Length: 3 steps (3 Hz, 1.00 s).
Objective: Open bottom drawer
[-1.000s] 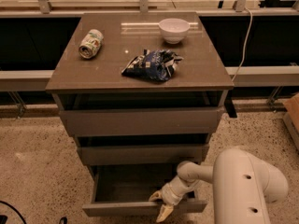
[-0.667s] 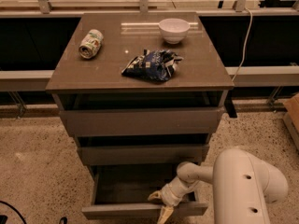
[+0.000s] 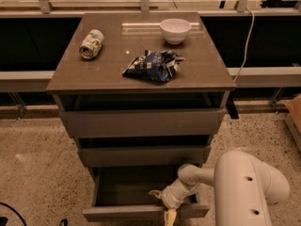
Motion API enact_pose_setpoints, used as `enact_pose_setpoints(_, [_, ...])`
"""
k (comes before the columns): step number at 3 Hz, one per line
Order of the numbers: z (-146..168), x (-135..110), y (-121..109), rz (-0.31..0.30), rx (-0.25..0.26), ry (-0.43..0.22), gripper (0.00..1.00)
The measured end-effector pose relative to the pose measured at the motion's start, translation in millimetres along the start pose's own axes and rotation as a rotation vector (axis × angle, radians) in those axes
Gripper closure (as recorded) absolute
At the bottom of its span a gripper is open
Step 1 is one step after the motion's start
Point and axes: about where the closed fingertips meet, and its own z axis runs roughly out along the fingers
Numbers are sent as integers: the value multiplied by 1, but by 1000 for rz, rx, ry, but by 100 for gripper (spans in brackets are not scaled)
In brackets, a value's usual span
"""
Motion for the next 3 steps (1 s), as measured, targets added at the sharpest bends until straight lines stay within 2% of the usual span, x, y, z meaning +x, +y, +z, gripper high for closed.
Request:
enact_pose_setpoints(1, [3, 10, 7, 84, -7, 28, 2])
enact_pose_setpoints(2, [5, 16, 19, 148, -10, 37, 25])
enact_pose_setpoints(3, [17, 16, 33, 195, -72, 33, 43])
